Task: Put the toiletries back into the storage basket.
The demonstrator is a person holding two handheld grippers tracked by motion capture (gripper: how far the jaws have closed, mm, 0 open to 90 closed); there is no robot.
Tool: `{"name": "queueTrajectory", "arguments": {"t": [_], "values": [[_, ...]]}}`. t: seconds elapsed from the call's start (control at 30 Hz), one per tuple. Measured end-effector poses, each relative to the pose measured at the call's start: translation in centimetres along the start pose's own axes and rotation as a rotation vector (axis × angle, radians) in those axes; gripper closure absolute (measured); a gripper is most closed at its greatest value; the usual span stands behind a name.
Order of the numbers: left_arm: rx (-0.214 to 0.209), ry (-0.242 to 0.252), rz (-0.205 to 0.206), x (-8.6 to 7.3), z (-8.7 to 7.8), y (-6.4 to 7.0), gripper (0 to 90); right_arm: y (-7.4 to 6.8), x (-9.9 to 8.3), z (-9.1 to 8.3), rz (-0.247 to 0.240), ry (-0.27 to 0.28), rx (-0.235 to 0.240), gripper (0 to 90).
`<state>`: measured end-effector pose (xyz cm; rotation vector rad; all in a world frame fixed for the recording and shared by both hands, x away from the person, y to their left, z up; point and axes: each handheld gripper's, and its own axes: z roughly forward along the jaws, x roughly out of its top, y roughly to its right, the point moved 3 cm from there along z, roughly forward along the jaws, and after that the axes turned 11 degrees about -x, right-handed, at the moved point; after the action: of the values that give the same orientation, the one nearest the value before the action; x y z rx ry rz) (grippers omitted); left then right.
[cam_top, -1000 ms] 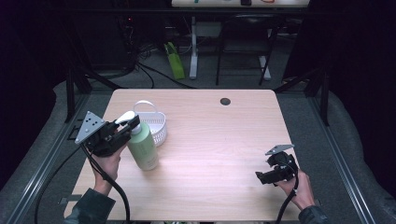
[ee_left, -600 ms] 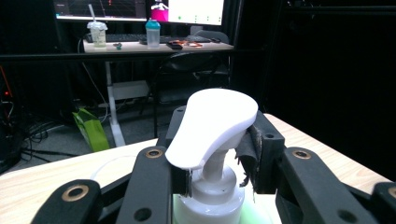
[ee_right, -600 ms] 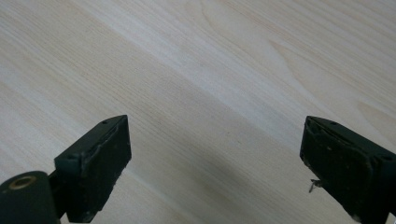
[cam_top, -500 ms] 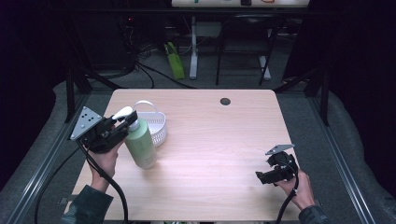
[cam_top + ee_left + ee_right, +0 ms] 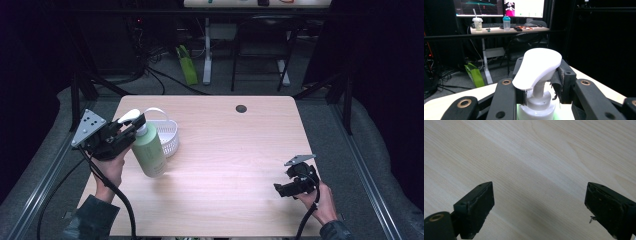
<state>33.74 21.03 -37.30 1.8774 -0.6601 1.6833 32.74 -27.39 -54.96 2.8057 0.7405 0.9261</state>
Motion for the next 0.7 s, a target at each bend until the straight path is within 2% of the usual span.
{"name": "queueTrajectory", "arguments": {"t": [0.7], "values": [[0.007, 0.031, 0.028, 2.6, 0.2, -0.1, 66.4, 0.0, 0.0, 0.0, 0.004, -0.001, 0.001, 8.4]]}}
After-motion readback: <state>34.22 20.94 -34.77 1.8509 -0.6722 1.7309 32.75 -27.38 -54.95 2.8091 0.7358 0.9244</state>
